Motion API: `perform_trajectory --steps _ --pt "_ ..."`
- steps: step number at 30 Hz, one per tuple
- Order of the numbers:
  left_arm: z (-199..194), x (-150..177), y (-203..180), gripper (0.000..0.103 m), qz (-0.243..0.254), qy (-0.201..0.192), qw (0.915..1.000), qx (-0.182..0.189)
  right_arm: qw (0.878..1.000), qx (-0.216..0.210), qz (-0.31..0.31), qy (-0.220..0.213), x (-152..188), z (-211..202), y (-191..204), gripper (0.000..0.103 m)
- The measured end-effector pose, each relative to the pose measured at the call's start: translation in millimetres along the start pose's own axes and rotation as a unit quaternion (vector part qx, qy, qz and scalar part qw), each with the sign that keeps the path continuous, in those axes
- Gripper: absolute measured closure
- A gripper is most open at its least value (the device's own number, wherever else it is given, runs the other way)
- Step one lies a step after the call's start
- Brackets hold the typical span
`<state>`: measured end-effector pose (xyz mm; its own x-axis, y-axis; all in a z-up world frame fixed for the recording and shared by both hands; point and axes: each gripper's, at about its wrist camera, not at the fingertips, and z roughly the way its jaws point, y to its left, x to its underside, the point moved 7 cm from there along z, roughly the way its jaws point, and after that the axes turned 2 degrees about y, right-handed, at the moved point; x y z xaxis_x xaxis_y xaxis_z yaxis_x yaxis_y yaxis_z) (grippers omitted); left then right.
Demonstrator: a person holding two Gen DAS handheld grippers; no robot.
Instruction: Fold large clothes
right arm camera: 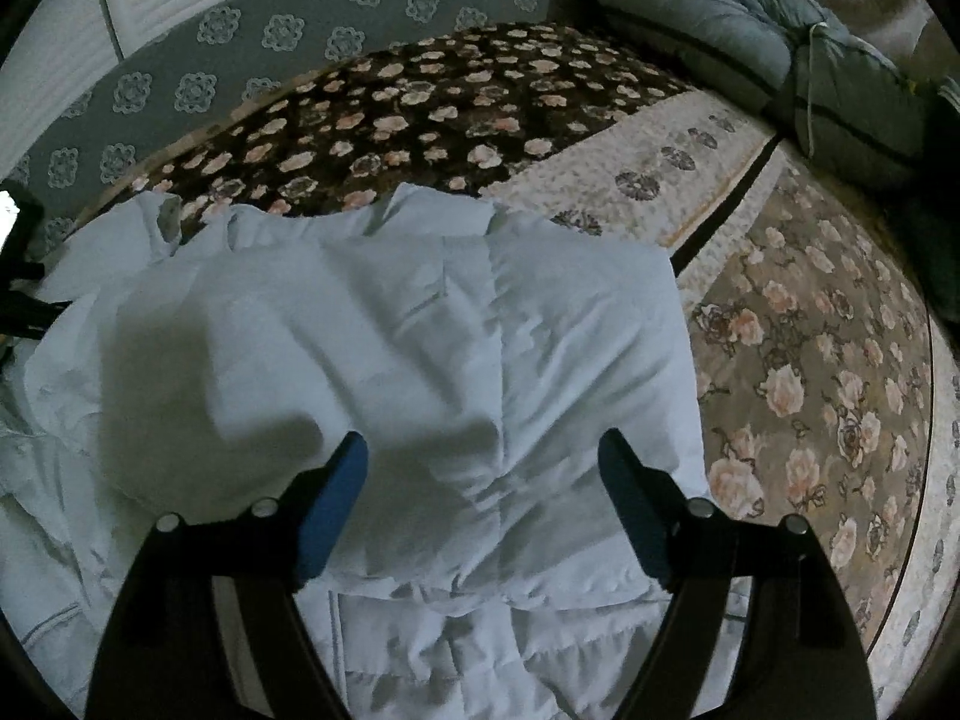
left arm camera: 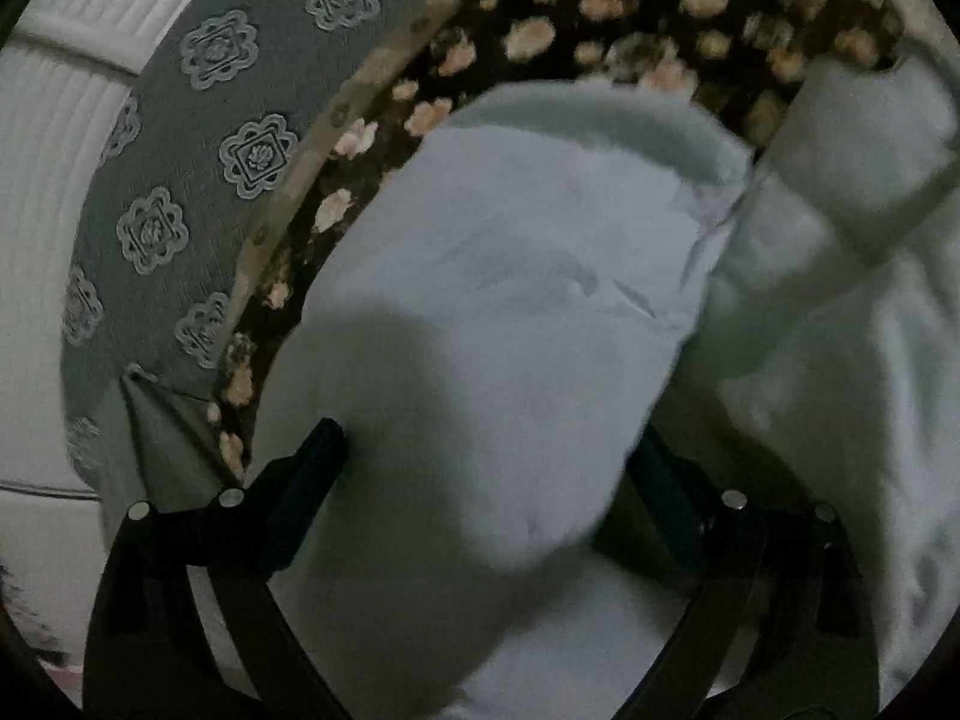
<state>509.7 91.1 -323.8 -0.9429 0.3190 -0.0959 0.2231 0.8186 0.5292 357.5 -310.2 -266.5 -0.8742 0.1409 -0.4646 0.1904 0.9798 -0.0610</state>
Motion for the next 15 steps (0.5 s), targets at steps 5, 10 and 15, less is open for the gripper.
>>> perform_trajectory --steps 5,10,15 --pt "10 -11 17 0.064 -0.051 0.018 0.9978 0.037 1.0 0.013 -0.02 0.001 1 2 1 0.024" --pt "-17 -10 59 0.085 -0.142 -0.008 0.9851 0.097 1.0 0.011 -0.015 -0.005 8 -3 -7 0.024" --pt "-88 10 68 0.087 -0.176 -0.088 0.9624 0.187 1.0 0.003 0.01 -0.012 12 -11 -19 0.024"
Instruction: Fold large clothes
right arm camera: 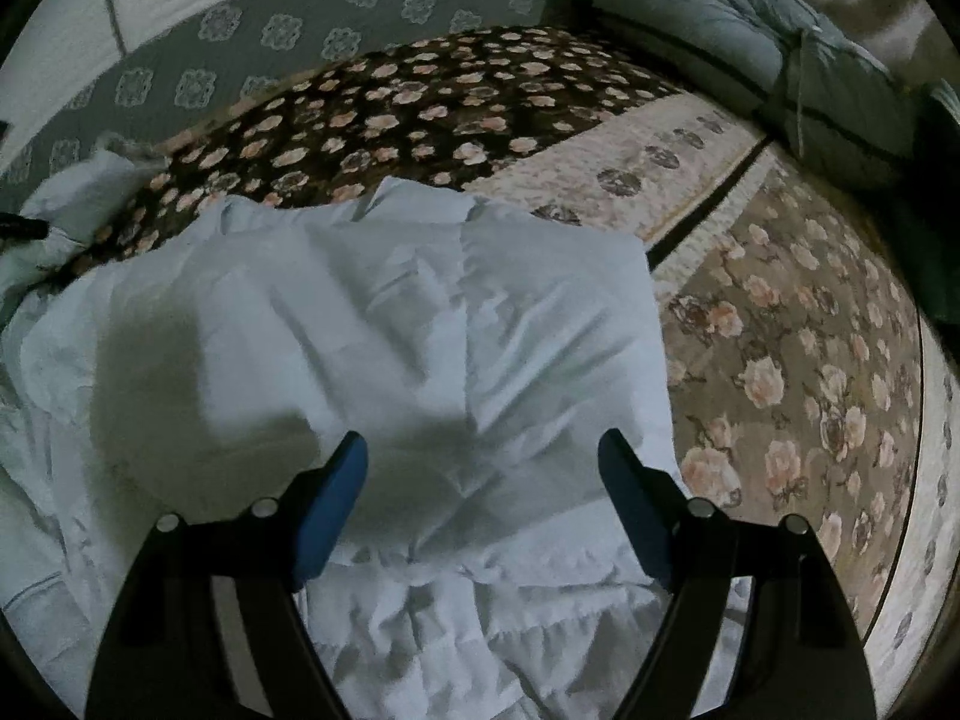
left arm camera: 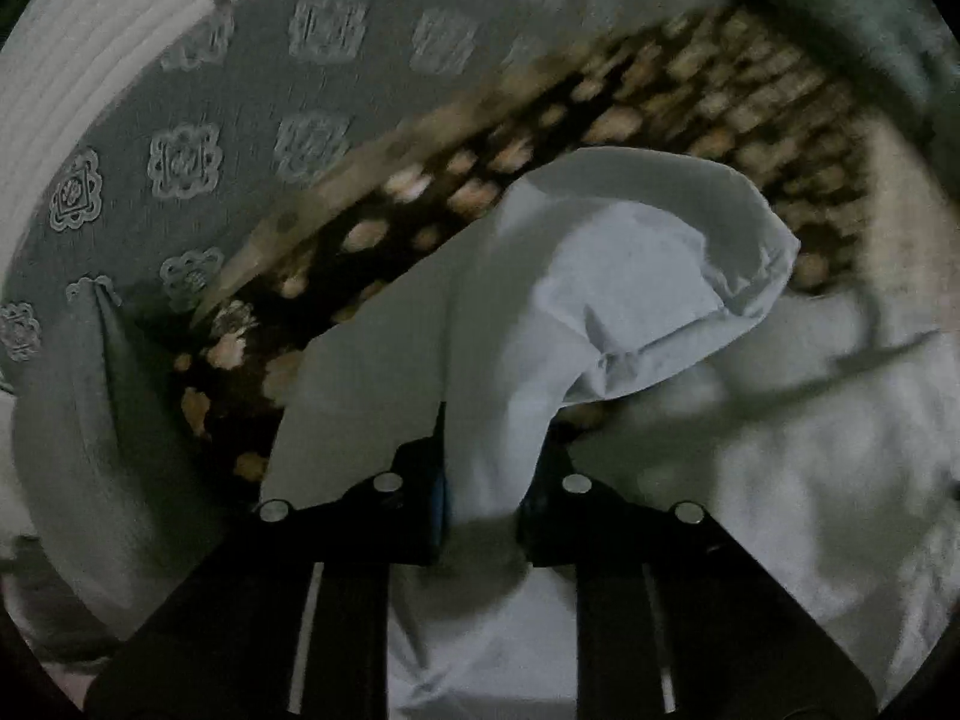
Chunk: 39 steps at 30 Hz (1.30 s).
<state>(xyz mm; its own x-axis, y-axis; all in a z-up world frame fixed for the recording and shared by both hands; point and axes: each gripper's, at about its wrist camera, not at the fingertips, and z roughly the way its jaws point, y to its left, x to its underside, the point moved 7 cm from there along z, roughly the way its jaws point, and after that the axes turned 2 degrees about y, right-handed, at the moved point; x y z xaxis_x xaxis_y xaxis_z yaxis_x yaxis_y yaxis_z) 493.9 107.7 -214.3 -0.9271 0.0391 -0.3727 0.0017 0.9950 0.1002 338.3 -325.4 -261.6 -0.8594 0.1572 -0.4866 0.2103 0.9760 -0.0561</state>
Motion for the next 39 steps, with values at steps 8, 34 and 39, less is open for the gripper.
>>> perform_trajectory --steps 8,34,39 --pt "-73 49 -81 0.087 0.046 -0.057 0.9916 0.107 0.999 -0.001 0.04 -0.021 3 -23 -23 0.024" --pt "-116 91 -45 0.012 0.152 -0.094 0.9838 -0.009 0.998 -0.043 -0.043 -0.034 -16 -60 86 0.024" --pt "-97 77 9 0.012 0.151 -0.083 0.9835 -0.057 0.995 -0.065 -0.072 -0.022 -31 -54 133 0.024"
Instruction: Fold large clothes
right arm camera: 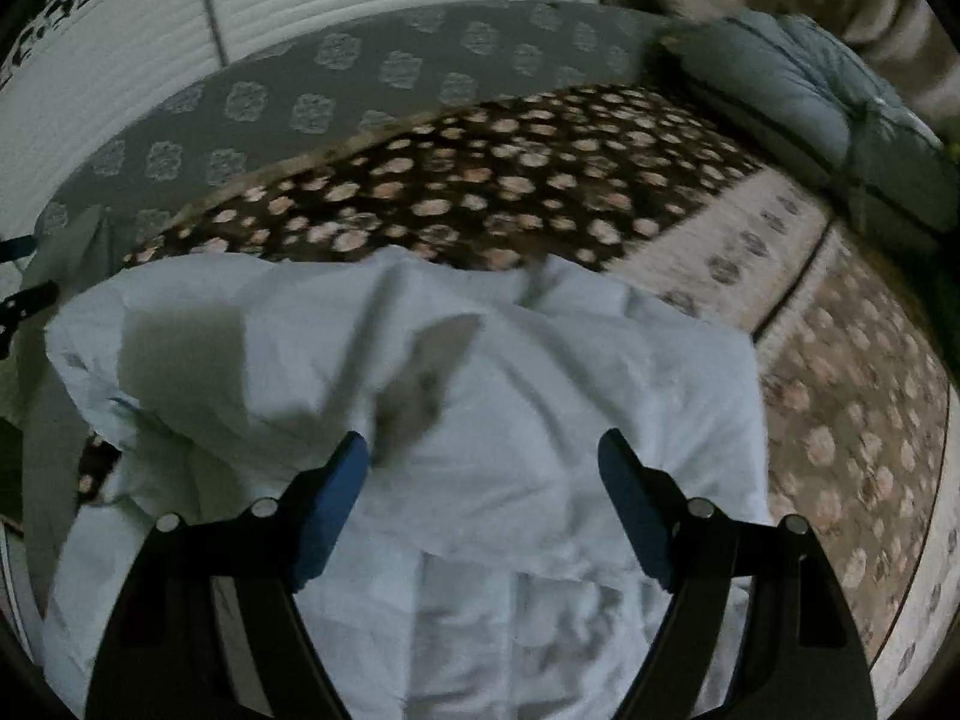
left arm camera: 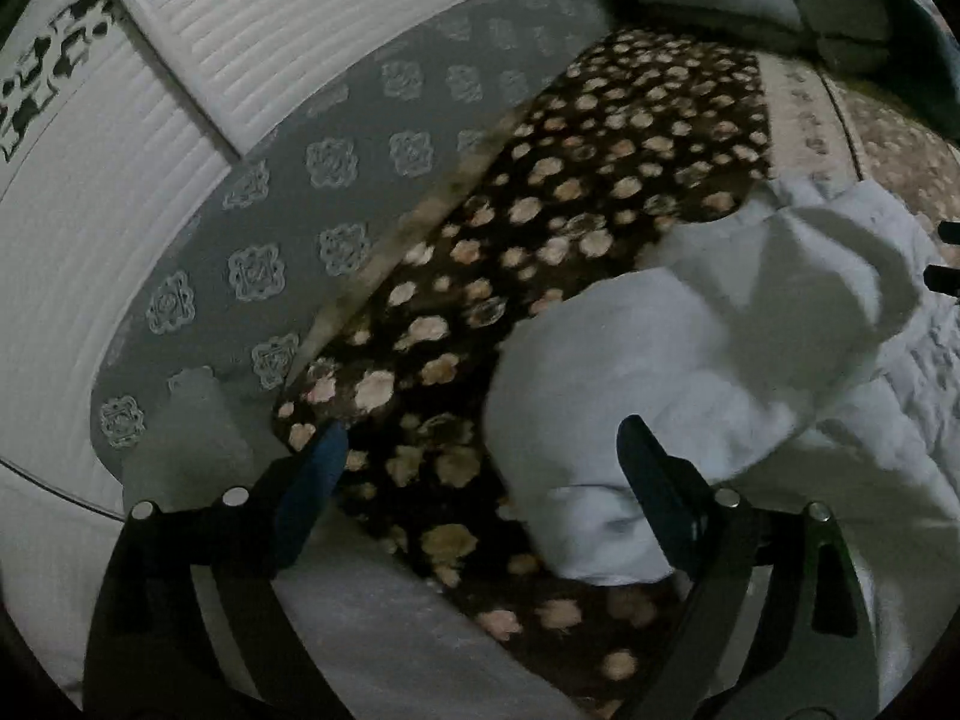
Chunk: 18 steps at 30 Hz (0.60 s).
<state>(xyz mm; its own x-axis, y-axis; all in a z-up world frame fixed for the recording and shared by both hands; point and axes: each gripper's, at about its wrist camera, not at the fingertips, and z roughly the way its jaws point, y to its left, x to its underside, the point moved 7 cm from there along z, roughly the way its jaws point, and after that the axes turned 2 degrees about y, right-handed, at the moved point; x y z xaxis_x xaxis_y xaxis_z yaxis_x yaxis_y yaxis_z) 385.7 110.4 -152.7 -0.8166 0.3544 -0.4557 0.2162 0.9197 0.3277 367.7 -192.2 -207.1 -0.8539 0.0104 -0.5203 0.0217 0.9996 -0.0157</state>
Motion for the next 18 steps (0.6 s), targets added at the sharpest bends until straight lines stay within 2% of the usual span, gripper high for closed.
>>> perform_trajectory --steps 2,3,5,7,8,10,12,14,18 --pt "29 11 5 0.016 -0.015 0.036 0.9991 0.019 1.0 -0.009 0.001 0.02 -2 15 9 0.024" --pt "45 19 2 0.019 -0.02 0.056 0.9977 0.032 0.999 -0.021 0.01 0.044 0 29 15 0.025" --pt "64 32 -4 0.024 -0.03 0.077 0.9948 0.059 0.997 -0.038 0.021 0.062 4 42 23 0.033" --pt "78 44 -13 0.026 -0.047 0.089 0.9908 0.091 0.996 -0.051 0.019 0.075 9 53 33 0.066" --pt "82 46 -17 0.034 -0.053 0.09 0.9892 0.102 0.996 -0.047 0.014 0.077 12 57 35 0.07" --pt "89 49 -25 0.051 -0.069 0.096 0.9837 0.135 0.997 -0.037 -0.001 0.066 12 58 39 0.087" --pt "90 48 -31 0.061 -0.079 0.1 0.982 0.139 0.999 -0.026 -0.008 0.044 6 48 38 0.093" --pt "84 38 -38 0.077 -0.085 0.097 0.9808 0.147 1.0 -0.01 -0.006 0.003 -7 25 28 0.095" --pt "54 3 -53 0.085 -0.103 0.064 0.9805 0.155 0.997 0.027 0.001 -0.074 -32 -30 -11 0.095"
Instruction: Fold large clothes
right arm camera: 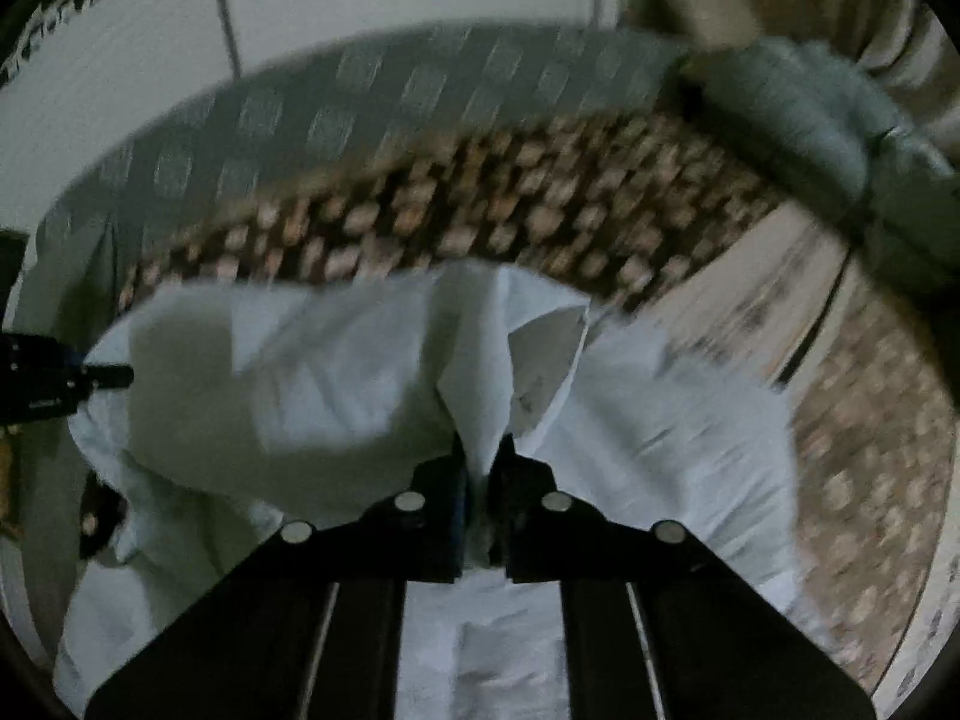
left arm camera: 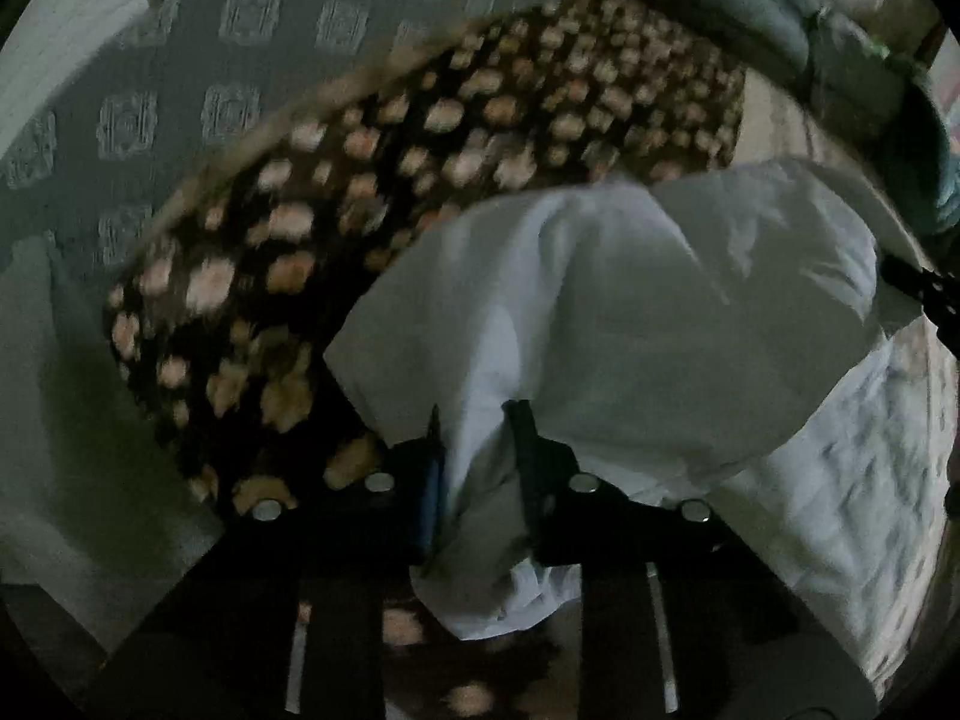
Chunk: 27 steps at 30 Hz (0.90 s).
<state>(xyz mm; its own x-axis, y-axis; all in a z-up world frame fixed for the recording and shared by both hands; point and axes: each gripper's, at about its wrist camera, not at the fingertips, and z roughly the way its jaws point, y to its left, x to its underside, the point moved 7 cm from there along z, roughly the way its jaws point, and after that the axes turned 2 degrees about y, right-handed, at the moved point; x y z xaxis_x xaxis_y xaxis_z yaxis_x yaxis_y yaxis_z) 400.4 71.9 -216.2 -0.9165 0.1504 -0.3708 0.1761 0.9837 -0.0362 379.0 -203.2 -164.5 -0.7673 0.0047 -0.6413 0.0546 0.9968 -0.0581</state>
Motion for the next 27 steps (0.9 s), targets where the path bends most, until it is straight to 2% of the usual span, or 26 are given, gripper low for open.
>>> perform_trajectory --steps 3,5,7,9,12,14,16,17,20,24,26,27 --pt "-30 -19 -60 0.085 0.049 -0.036 0.9981 -0.003 0.998 0.051 0.004 -0.024 -7 -25 -47 0.096" --pt "-30 -23 -95 0.084 0.08 -0.039 0.9961 -0.003 0.997 0.07 0.024 -0.018 1 -28 -83 0.096" --pt "-12 -22 -134 0.082 0.108 -0.024 0.9938 0.0 0.995 0.085 0.053 0.002 22 -23 -120 0.096" --pt "15 -16 -164 0.081 0.134 0.001 0.9909 -0.007 0.992 0.103 0.064 0.042 59 -5 -148 0.096" --pt "44 -5 -185 0.072 0.16 0.019 0.9863 -0.036 0.987 0.113 0.072 0.09 103 26 -169 0.096" --pt "51 -2 -181 0.058 0.153 0.027 0.9872 -0.035 0.984 0.112 0.085 0.113 122 46 -178 0.096" --pt "48 1 -173 0.054 0.142 0.029 0.9888 -0.034 0.979 0.126 0.098 0.125 131 55 -186 0.096" --pt "42 3 -166 0.048 0.137 0.028 0.9895 -0.038 0.977 0.126 0.112 0.129 131 57 -193 0.096" --pt "20 6 -142 0.026 0.117 0.008 0.9916 -0.054 0.974 0.101 0.173 0.102 127 39 -214 0.094" --pt "-6 1 -108 0.018 0.081 -0.008 0.9945 -0.066 0.977 0.082 0.19 0.056 103 7 -214 0.092" --pt "-9 -10 -99 0.02 0.059 -0.005 0.9953 -0.077 0.981 0.07 0.176 0.039 82 0 -197 0.083" --pt "-8 -17 -100 0.02 0.051 -0.002 0.9958 -0.076 0.984 0.061 0.166 0.027 68 -2 -184 0.061"
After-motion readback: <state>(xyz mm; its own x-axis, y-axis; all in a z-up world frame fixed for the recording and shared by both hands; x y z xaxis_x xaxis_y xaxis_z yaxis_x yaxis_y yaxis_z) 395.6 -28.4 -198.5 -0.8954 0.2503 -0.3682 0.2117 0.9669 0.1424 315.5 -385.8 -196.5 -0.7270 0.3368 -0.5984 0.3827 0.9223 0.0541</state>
